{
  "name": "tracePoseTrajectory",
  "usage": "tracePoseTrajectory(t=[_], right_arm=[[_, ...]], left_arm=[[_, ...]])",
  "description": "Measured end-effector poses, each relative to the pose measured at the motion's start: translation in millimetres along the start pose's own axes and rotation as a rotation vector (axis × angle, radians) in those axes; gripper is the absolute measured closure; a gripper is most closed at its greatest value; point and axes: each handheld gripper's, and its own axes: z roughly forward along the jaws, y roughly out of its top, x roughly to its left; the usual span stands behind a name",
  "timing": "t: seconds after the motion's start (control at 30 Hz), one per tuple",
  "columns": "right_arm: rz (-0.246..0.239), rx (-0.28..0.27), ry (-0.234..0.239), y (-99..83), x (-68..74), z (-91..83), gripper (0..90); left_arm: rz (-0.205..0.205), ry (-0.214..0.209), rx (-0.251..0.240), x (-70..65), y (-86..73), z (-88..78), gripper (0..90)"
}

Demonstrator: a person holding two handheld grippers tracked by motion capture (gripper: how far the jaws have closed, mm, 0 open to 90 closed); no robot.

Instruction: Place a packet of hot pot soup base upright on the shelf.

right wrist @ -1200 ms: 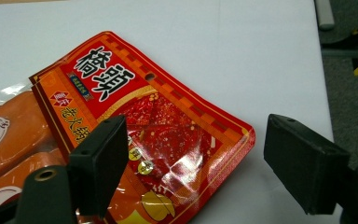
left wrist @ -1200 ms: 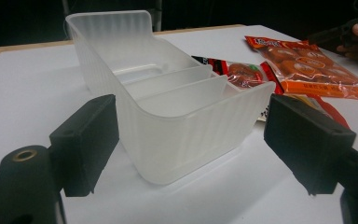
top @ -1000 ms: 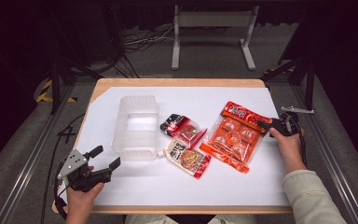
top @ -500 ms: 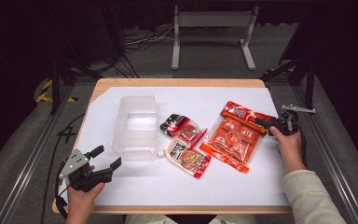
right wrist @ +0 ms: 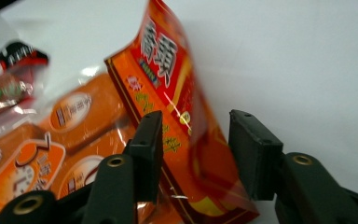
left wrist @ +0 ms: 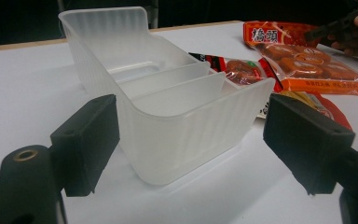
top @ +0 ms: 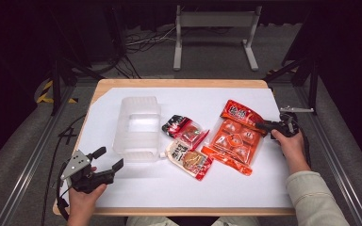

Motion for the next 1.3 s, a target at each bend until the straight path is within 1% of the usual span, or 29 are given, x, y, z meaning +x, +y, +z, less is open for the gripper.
tracePoseTrajectory(t=[0.03,0.07,0.13,0.2,0.23,0.3,0.33,0.37,0.43,0.47,0.53,0.57,0.6,0.73,0.8,0.93,1.03,1.07,1.1,1.13,1.17,1.23,1.27,1.3], right_arm=[[-0.014,0.035,0.003,-0.7,1.5,3.7,58.4],[-0.029,0.047,-0.012,-1.8,3.5,7.0,58.7],[-0.029,0.039,-0.043,-1.3,6.1,8.6,62.6],[-0.037,0.038,-0.088,-1.1,6.4,9.4,71.3],[-0.036,0.037,-0.102,-1.1,6.2,9.3,74.0],[-0.044,0.032,-0.122,-0.5,6.3,9.1,77.1],[-0.047,0.033,-0.123,0.0,6.7,8.9,84.0],[-0.056,0.032,-0.134,0.3,7.8,9.0,85.1],[-0.085,0.029,-0.164,1.3,11.1,9.5,88.9],[-0.100,0.031,-0.177,2.3,13.5,9.0,89.8],[-0.106,0.033,-0.185,2.9,15.2,8.6,90.0],[-0.119,0.035,-0.196,3.9,17.2,7.6,90.0],[-0.120,0.037,-0.195,4.2,17.3,6.7,90.0],[-0.094,0.027,-0.183,6.4,17.6,0.8,90.0],[-0.096,0.017,-0.182,8.4,18.7,-2.6,90.0],[-0.088,-0.015,-0.158,13.8,21.3,-14.9,90.0],[-0.094,-0.036,-0.140,20.0,26.4,-26.8,90.0],[-0.094,-0.036,-0.140,20.0,26.4,-26.8,90.0],[-0.107,-0.062,-0.126,24.9,31.1,-36.4,90.0],[-0.107,-0.062,-0.126,24.9,31.1,-36.4,90.0],[-0.120,-0.083,-0.112,29.1,35.9,-44.4,90.0],[-0.128,-0.095,-0.103,31.9,40.4,-51.1,90.0],[-0.128,-0.095,-0.103,31.9,40.4,-51.1,90.0],[-0.140,-0.116,-0.090,34.4,44.7,-58.6,90.0]], left_arm=[[0.000,0.000,0.001,-0.1,0.1,0.0,19.4],[0.000,-0.002,0.001,-0.2,0.2,0.1,19.5],[0.001,-0.002,0.001,-1.1,0.1,0.0,19.6],[0.003,-0.003,0.001,-1.2,0.0,-0.2,19.7],[0.003,-0.003,-0.001,-1.2,-0.1,-0.2,19.7],[0.002,-0.002,-0.002,-0.8,-0.3,-0.4,19.8],[0.003,0.000,0.001,-0.6,-0.4,-0.7,19.8],[0.003,0.002,0.001,-0.3,-0.4,-0.8,19.8],[0.000,0.018,-0.002,-1.0,0.0,-1.9,19.7],[-0.001,0.018,-0.006,-1.2,0.3,-2.5,19.7],[0.000,0.018,-0.010,-1.6,0.9,-3.6,19.7],[0.002,0.024,-0.013,-2.2,1.1,-3.9,19.6],[0.003,0.026,-0.013,-2.5,1.4,-4.2,19.5],[0.004,0.027,-0.019,-3.6,3.1,-4.6,18.9],[0.005,0.027,-0.024,-4.9,4.1,-4.7,18.5],[0.025,0.031,-0.023,-8.1,6.4,-4.8,17.8],[0.032,0.034,-0.025,-9.9,7.2,-4.0,17.5],[0.036,0.034,-0.023,-10.4,7.7,-4.1,17.5],[0.037,0.031,-0.023,-11.2,8.2,-4.0,17.5],[0.040,0.029,-0.023,-11.4,8.5,-4.0,17.5],[0.039,0.026,-0.022,-12.1,8.9,-3.8,17.4],[0.038,0.027,-0.024,-12.5,9.4,-4.0,17.5],[0.038,0.027,-0.024,-12.5,9.4,-4.0,17.5],[0.037,0.026,-0.029,-12.5,9.9,-4.5,17.5]])
